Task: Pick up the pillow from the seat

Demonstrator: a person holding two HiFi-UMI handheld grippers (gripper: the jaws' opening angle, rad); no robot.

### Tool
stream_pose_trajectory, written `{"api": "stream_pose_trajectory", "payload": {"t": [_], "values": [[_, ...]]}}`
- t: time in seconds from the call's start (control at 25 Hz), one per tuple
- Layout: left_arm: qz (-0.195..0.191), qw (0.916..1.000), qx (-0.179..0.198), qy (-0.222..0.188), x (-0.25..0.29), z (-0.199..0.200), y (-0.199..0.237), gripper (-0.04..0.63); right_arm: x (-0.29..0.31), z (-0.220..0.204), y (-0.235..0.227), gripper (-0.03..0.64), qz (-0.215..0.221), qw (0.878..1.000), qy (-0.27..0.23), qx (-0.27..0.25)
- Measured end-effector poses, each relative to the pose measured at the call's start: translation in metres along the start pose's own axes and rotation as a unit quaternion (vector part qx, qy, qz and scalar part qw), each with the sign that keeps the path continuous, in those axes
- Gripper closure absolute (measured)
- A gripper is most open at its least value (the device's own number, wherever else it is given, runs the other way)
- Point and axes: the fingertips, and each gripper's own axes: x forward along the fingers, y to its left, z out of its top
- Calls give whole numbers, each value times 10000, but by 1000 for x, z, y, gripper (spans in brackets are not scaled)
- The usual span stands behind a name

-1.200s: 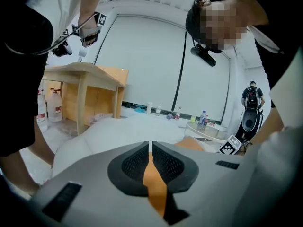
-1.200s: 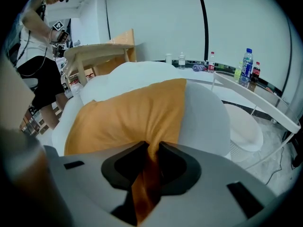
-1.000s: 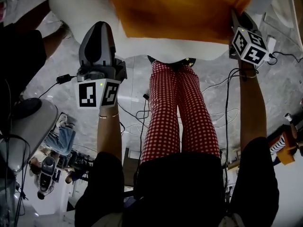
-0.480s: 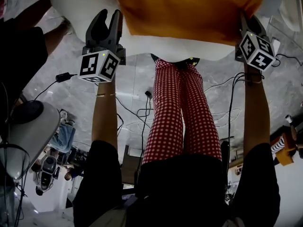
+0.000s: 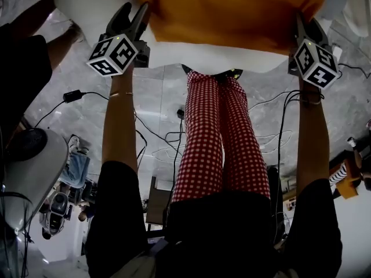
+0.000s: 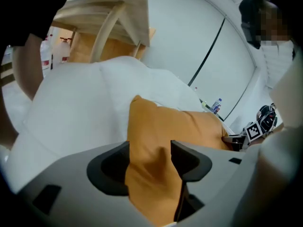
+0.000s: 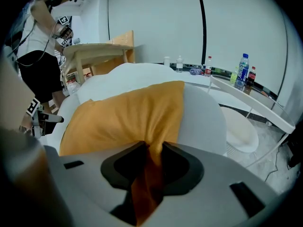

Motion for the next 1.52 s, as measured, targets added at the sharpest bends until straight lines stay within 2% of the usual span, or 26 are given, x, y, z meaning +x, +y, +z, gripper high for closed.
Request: {"api": "stream_pose_trajectory", "payload": {"t": [0.2,0.36,0.6,0.8,1.0,1.24,1.52], "values": [[-64,9989,-173,420,17,-26,15,335,0,-4,0,505,-24,10000,-36,-42],[-208,9977,-438,479,31,-36,17,334,3,-8,0,505,-57,10000,-37,-70],[-373,9961,-595,539,46,-37,15,336,0,-10,2,505,-124,9999,-62,-92],[-550,9922,-958,572,51,-40,16,337,2,-9,1,505,-190,9998,-68,-55],[-548,9932,-708,739,48,-35,11,397,-1,-6,1,505,-249,9997,-50,-24],[-397,9960,-400,694,40,-31,2,476,-5,-5,0,505,-290,9996,-28,34],[-431,9956,-153,815,30,-30,-10,543,-15,-8,0,509,-274,9995,-28,146]]}}
